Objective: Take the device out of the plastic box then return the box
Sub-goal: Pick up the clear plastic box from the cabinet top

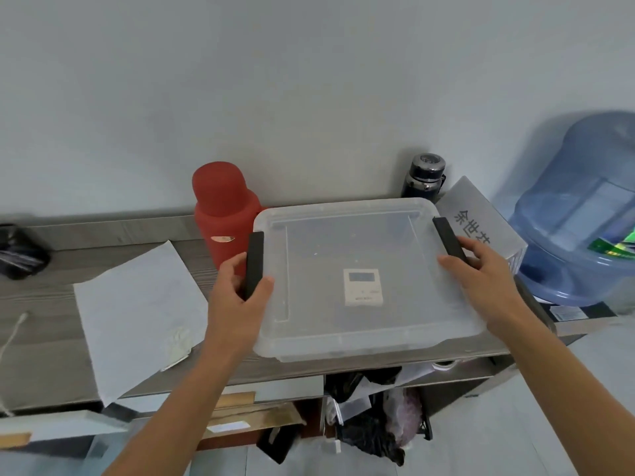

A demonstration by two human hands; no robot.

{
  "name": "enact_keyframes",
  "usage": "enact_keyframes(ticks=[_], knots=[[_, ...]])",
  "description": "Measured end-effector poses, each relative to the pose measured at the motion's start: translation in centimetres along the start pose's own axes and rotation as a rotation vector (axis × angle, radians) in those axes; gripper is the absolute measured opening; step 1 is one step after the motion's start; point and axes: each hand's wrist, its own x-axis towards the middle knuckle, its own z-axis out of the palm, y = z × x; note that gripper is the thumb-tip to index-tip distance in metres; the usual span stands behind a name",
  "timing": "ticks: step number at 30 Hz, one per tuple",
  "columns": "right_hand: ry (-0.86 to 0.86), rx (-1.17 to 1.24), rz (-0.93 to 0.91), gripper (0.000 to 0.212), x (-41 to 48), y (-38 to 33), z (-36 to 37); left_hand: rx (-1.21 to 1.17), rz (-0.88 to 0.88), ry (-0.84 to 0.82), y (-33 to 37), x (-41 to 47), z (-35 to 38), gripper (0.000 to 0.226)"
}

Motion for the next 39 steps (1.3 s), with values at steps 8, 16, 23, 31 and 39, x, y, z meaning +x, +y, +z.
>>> enact_keyframes(ticks=[8, 16, 23, 31, 39], knots=[[-0.257, 0.157, -0.051, 0.037, -3.7, -0.1, 0.5, -0.023, -0.097, 0.271, 0.4, -9.8, -3.8, 0.041], [-0.717, 0.038, -0.094, 0.042, -6.1, 2.9, 1.4, -0.057, -0.315, 0.728, -1.4, -26.1, -1.6, 0.040], [-1.148, -0.086, -0.101, 0.044, -14.5, 5.5, 3.2, -0.077, -0.471, 1.105, -0.7, -42.9, 0.8, 0.039], [-1.570, -0.206, -0.293, 0.045, -31.4, 9.2, 3.8, -0.156, -0.625, 1.462, -1.9, -63.3, 3.2, 0.045], [-1.864, -0.387, -0.504, 0.039, -53.2, 15.1, 0.0, -0.187, -0.819, 1.789, -2.4, -84.8, 5.4, 0.031]])
